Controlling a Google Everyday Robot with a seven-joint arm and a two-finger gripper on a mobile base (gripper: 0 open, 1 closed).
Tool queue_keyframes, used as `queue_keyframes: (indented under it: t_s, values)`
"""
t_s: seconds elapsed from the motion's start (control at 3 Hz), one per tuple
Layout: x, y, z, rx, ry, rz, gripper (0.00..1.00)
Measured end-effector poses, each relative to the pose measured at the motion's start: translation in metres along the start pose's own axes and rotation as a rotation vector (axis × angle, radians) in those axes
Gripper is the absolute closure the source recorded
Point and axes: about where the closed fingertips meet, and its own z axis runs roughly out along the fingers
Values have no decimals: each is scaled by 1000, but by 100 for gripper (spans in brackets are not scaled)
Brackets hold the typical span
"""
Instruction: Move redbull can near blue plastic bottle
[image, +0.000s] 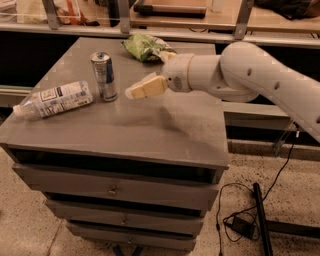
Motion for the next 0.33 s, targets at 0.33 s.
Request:
queue_keyframes:
  t_s: [0.33]
  values:
    - [1,-3,-9,16,3,0,0]
